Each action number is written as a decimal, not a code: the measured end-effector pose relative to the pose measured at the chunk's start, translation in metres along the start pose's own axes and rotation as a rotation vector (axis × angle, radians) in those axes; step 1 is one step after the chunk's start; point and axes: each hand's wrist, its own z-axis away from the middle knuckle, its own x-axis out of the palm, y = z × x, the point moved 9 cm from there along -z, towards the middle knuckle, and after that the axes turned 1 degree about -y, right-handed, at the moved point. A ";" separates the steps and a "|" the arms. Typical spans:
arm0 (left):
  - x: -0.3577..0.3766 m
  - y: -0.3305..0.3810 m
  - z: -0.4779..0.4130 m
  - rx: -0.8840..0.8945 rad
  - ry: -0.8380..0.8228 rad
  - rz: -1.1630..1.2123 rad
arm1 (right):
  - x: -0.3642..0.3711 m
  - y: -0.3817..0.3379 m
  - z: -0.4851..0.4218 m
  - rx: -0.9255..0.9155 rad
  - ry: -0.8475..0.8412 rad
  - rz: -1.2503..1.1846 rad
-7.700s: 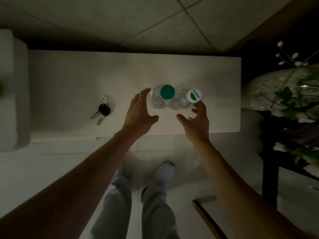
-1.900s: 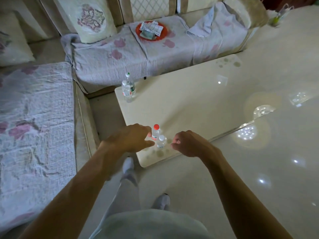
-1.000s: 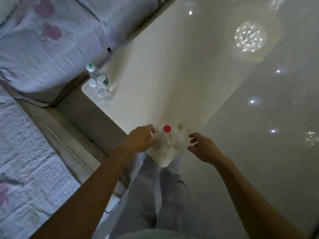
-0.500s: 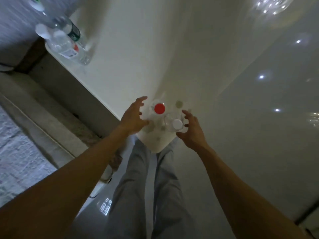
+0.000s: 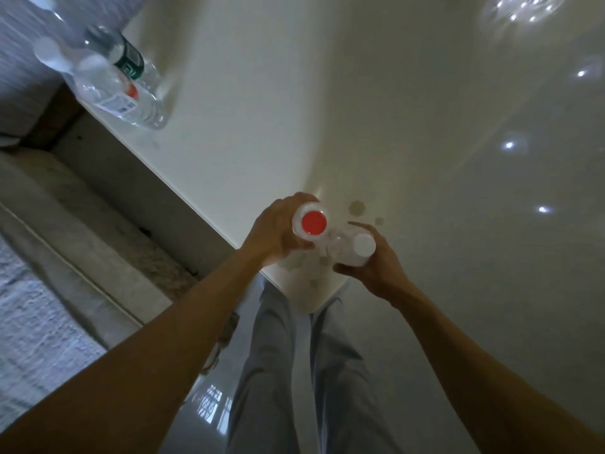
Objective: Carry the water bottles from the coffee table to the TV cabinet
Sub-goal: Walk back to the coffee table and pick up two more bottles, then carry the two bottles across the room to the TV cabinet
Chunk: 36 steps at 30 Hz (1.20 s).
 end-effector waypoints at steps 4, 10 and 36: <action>-0.016 -0.003 0.030 -0.068 0.101 0.164 | -0.023 -0.012 0.018 0.060 0.129 -0.230; -0.057 0.029 0.084 -0.236 0.268 0.372 | -0.067 -0.067 0.054 0.006 0.166 -0.223; -0.190 0.273 0.234 0.077 0.294 0.219 | -0.206 -0.218 0.272 -0.190 0.443 -0.263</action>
